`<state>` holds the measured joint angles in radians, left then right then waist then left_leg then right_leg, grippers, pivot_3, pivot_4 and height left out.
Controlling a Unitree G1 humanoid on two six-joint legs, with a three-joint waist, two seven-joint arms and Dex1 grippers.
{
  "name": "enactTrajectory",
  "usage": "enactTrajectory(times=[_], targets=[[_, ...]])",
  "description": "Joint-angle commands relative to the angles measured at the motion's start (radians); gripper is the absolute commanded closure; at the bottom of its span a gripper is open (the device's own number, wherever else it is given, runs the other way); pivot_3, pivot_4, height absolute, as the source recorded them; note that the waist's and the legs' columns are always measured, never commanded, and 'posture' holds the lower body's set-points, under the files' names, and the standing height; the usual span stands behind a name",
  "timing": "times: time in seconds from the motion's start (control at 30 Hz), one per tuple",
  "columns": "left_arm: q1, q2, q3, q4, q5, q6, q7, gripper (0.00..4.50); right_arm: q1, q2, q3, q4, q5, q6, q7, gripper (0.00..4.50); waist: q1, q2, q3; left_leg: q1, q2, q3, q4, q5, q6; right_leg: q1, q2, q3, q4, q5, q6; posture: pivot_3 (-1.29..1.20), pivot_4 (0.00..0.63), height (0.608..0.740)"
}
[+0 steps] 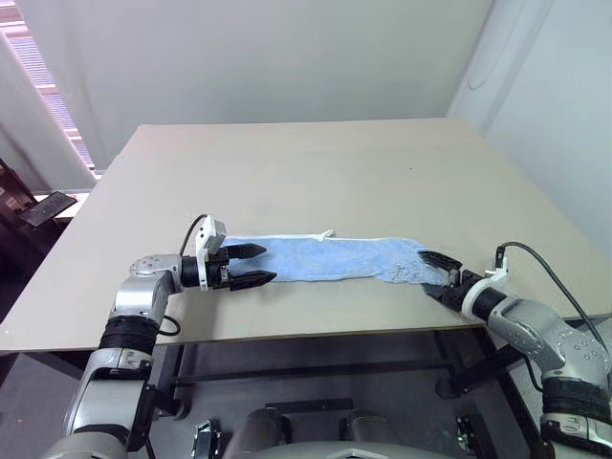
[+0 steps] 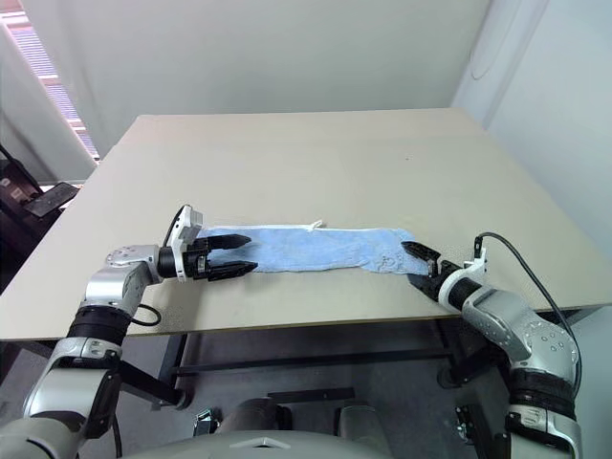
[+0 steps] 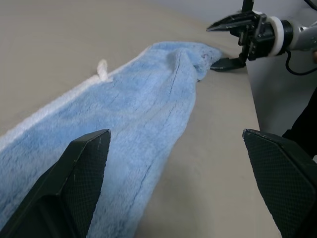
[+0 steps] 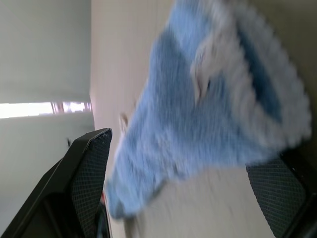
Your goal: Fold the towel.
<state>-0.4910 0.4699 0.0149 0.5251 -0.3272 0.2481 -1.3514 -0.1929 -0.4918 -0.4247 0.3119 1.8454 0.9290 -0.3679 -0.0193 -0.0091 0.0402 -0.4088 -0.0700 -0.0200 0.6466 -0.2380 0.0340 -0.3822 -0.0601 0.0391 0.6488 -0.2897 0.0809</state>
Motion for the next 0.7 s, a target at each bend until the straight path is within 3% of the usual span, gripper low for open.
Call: enactTrajectory(times=[0.03,0.2,0.3,0.6,0.7], targets=[[-0.011,0.005,0.008,-0.046,-0.016,-0.005,0.01,0.0,-0.037,0.009,-0.04,0.025,-0.042,-0.032,-0.019,0.27,0.001,0.0,0.0,0.0,0.0,0.001,0.0,0.0,0.0,0.0,0.0,0.0,-0.001,0.0,0.0,0.0,0.0,0.736],[-0.014,0.01,0.014,-0.046,-0.016,-0.008,0.024,0.0,-0.064,0.04,-0.033,0.034,-0.112,-0.03,0.002,0.27,-0.003,-0.001,0.0,0.0,0.0,0.004,0.0,0.0,0.003,-0.001,-0.002,0.0,-0.001,0.002,-0.001,0.0,0.0,0.736],[-0.015,0.012,0.015,-0.042,-0.013,-0.013,0.032,0.0,-0.073,0.048,-0.022,0.02,-0.21,-0.048,0.058,1.15,-0.001,-0.001,-0.001,-0.002,0.0,0.005,-0.002,0.001,0.006,-0.005,-0.002,0.0,-0.001,0.002,0.001,0.0,0.0,0.736],[-0.018,0.021,0.02,-0.032,-0.011,-0.023,0.048,0.0,-0.014,0.041,-0.1,0.021,-0.225,0.036,0.157,4.46,0.003,-0.001,-0.001,-0.002,0.001,0.006,-0.003,0.0,0.006,-0.006,-0.002,0.0,-0.001,0.003,0.002,0.0,0.0,0.736],[-0.015,0.027,0.021,-0.028,-0.009,-0.025,0.051,0.0,0.05,0.008,-0.111,0.006,-0.233,0.098,0.213,4.46,0.016,-0.001,-0.001,-0.002,0.001,0.006,-0.003,0.0,0.006,-0.005,-0.003,0.0,-0.002,0.003,0.002,0.0,0.0,0.736]])
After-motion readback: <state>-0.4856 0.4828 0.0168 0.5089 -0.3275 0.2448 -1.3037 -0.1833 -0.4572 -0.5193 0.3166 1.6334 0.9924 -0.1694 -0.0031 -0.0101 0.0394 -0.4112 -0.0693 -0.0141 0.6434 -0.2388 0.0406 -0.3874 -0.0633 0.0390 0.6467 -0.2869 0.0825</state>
